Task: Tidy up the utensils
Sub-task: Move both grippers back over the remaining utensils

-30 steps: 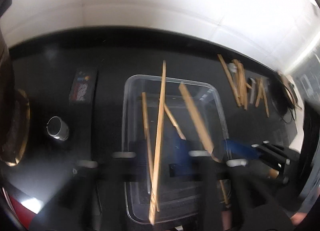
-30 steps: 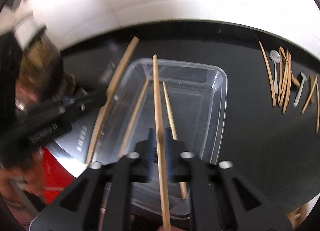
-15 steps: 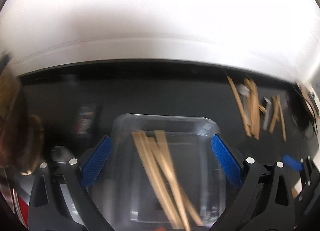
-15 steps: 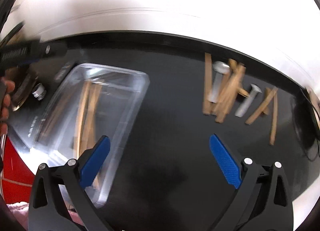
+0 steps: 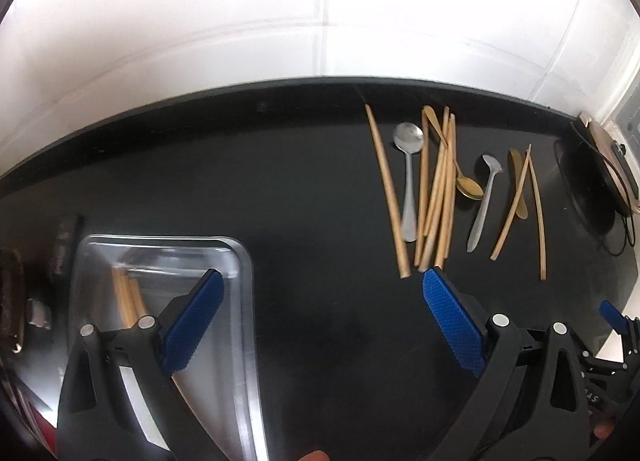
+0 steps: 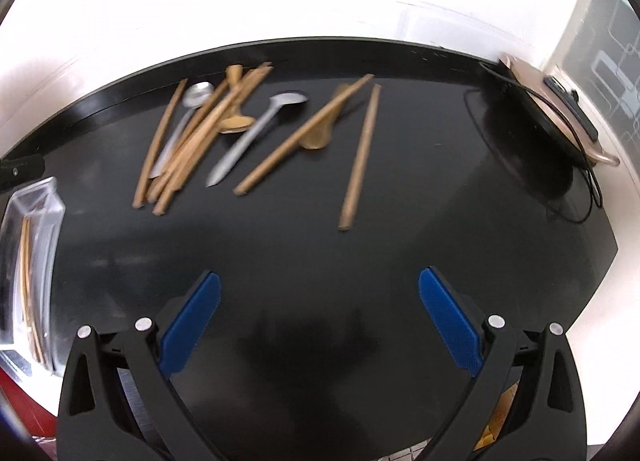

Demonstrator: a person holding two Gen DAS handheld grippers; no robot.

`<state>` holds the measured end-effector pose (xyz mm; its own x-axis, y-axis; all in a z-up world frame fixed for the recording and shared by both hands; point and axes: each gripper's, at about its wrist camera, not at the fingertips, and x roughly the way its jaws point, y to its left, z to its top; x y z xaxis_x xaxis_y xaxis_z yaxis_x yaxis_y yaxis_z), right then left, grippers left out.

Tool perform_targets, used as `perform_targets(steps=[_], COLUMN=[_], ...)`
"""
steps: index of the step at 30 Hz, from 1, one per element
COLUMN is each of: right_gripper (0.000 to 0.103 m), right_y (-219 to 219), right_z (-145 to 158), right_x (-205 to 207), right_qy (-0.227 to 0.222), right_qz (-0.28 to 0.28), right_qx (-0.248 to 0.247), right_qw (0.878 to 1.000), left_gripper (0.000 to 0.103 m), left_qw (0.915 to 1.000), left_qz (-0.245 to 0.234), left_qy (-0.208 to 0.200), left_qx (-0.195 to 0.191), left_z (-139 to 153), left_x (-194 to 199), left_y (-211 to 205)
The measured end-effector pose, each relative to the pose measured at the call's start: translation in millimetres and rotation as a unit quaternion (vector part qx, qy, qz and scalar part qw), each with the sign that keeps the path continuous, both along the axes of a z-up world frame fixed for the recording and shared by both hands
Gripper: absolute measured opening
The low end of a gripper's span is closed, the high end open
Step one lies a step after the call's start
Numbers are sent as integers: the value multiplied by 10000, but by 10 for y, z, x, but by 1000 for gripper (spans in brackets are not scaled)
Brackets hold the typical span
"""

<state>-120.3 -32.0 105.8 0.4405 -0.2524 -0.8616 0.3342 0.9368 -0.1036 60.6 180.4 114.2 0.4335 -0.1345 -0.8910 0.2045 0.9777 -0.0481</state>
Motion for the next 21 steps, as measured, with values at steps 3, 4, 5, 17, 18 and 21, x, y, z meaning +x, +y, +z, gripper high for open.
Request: perform_targets(steps=[3,4,5,17,18,21], right_gripper=[96,96,96,96,96,96], right_y=[-177,-183,-196,-454,-477,-556], right_z=[-93,-139,-187,-529,-552,-612], right_x=[114,168,208,591,621,722], right_qy=[86,138,219,679,720,789], right_qz=[19,44,93,443,440,405], right_qx=[-26,-38,-51,171,178,210], right_qw=[10000,9999,9997,9966,9963,9958], left_gripper=[97,97,97,97,97,97], left_qw=[9996,9993,9988,9938,9936,9931], left_qz=[85,133,192,488,492,503], left_qy=[172,249,342,787,804,836], left_qx=[216,250,304,611,623,643], left_z=[-216,-285,-364,-706,-727,-790], left_x=[85,105,128,444,478,610], left_y=[-186,-216,-251,-470,-482,-521])
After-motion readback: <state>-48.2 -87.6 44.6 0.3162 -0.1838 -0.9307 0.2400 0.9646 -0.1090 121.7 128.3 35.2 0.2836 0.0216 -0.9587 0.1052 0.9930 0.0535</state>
